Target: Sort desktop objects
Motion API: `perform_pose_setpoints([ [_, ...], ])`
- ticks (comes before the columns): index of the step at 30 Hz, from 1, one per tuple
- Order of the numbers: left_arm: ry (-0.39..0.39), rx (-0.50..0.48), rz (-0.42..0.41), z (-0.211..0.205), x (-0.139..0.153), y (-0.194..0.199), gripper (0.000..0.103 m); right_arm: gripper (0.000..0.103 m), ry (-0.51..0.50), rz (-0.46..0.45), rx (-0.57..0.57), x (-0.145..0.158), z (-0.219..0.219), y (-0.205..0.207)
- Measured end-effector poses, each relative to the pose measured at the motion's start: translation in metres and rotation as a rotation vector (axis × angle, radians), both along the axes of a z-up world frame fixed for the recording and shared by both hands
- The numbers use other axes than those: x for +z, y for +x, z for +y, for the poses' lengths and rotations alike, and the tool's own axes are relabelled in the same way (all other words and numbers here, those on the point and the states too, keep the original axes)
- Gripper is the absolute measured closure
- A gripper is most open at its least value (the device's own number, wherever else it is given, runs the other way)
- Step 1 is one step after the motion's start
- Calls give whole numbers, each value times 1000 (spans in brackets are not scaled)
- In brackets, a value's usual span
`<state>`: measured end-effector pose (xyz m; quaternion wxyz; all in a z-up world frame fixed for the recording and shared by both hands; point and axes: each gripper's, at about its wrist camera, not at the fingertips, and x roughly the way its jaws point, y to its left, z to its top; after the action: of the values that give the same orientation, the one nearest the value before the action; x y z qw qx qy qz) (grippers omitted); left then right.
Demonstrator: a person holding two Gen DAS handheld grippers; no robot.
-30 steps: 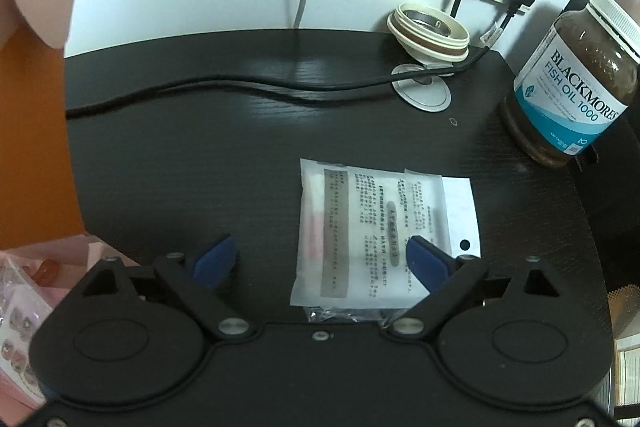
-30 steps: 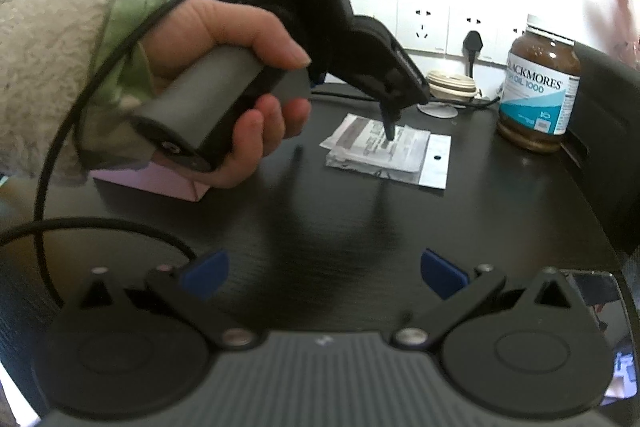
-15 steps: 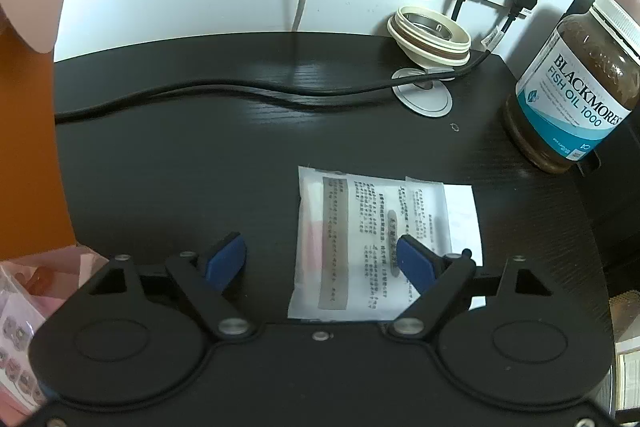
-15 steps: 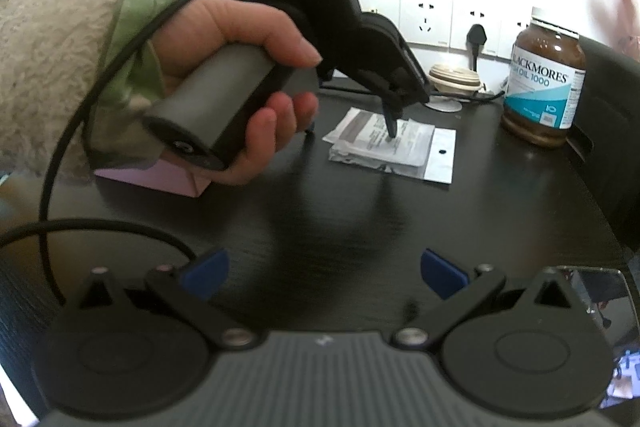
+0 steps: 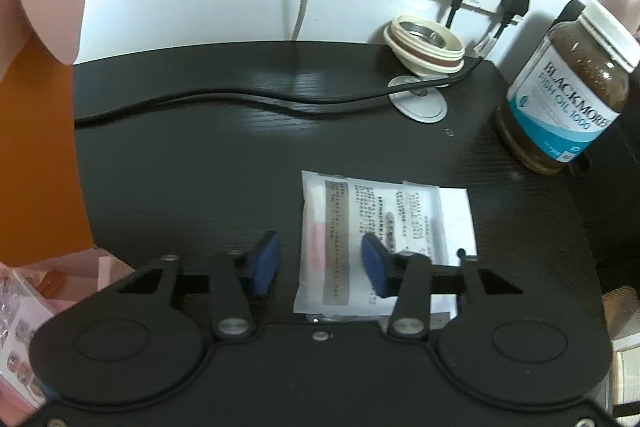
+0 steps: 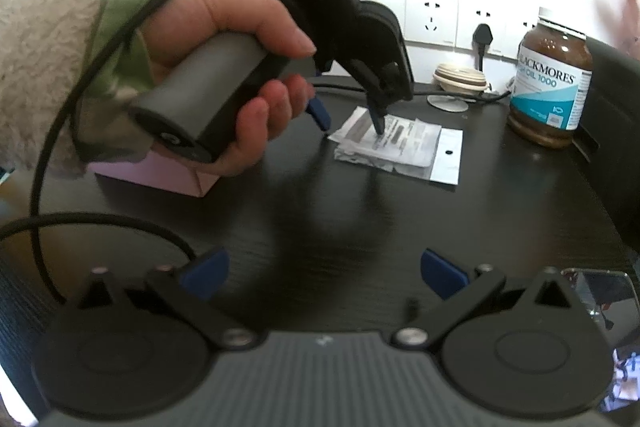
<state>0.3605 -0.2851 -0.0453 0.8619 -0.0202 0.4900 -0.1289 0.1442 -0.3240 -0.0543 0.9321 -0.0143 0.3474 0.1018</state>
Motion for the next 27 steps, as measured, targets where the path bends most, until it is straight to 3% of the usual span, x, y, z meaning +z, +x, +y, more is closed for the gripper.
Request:
perform_pose_setpoints([
  [4, -29, -12, -12, 4, 5, -2, 81, 1, 2, -2, 6, 0, 2, 2],
  [13, -63, 27, 35, 13, 0, 2, 83, 1, 4, -5, 9, 1, 6, -1],
  [17, -41, 28, 34, 10, -3, 1, 76, 1, -2, -7, 10, 1, 5, -2],
  [21, -21, 42, 35, 10, -5, 1, 54, 1, -2, -7, 8, 1, 4, -3],
  [23, -3, 45, 34, 9, -7, 1, 50, 1, 0, -8, 7, 1, 3, -3],
  [26, 15, 19, 15, 3, -9, -1, 60, 1, 0, -8, 8, 1, 3, -2],
  [27, 14, 8, 12, 1, -9, -1, 70, 1, -1, -8, 9, 1, 3, -3],
])
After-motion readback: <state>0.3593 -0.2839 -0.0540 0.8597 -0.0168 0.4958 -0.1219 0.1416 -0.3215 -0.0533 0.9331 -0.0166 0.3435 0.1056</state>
